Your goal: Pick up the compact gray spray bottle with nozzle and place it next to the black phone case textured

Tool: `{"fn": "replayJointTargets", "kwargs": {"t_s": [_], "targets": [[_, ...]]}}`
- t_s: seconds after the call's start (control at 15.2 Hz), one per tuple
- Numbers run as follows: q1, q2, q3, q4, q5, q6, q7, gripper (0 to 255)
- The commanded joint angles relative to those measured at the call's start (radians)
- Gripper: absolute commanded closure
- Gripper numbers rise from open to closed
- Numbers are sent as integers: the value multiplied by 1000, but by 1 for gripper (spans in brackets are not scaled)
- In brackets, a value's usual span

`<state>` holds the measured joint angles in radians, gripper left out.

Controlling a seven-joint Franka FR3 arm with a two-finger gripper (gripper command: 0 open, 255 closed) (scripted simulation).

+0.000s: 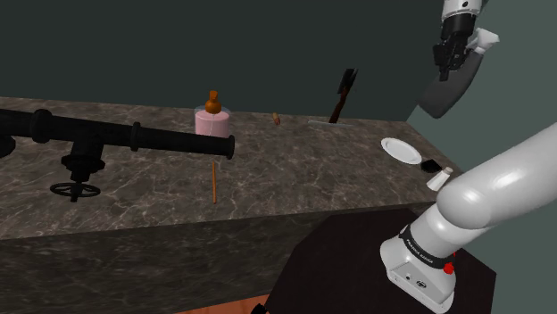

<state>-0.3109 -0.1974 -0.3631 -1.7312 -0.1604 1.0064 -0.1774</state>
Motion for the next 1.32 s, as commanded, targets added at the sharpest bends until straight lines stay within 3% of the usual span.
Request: {"fn": "replayJointTargets", "kwargs": {"t_s": [0.0, 0.73, 1.25], "targets": [[-19, 3, -31, -1, -35, 10, -60, 255], [-129, 72, -206, 66, -186, 75, -382, 255], [-238, 232, -343, 201, -207, 154, -644, 255]]}}
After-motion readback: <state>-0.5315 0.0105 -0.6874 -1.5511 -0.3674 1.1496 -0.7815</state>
